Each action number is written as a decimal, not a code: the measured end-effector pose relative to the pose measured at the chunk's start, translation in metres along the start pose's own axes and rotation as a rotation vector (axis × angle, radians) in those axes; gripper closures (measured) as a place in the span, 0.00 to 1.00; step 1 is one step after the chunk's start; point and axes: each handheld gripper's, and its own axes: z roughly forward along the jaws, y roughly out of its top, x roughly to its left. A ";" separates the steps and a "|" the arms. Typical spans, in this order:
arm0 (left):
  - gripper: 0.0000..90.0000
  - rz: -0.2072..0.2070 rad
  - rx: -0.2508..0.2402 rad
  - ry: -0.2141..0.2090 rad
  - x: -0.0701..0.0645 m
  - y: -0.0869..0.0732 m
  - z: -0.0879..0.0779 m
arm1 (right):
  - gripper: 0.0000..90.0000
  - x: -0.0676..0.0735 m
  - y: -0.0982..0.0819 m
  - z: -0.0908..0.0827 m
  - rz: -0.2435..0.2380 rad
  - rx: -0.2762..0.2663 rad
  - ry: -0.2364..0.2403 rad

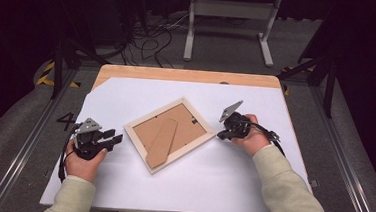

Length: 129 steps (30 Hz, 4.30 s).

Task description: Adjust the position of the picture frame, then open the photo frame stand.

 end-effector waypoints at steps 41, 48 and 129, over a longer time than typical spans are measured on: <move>0.98 0.063 0.077 0.039 -0.010 0.051 0.117 | 1.00 0.017 -0.079 -0.052 0.228 -0.280 -0.220; 0.86 0.083 0.069 0.047 -0.011 0.057 0.115 | 1.00 0.028 -0.084 -0.046 0.259 -0.302 -0.230; 0.78 0.248 0.387 -0.194 -0.041 0.041 0.051 | 0.86 0.060 -0.062 -0.059 0.141 -0.312 -0.108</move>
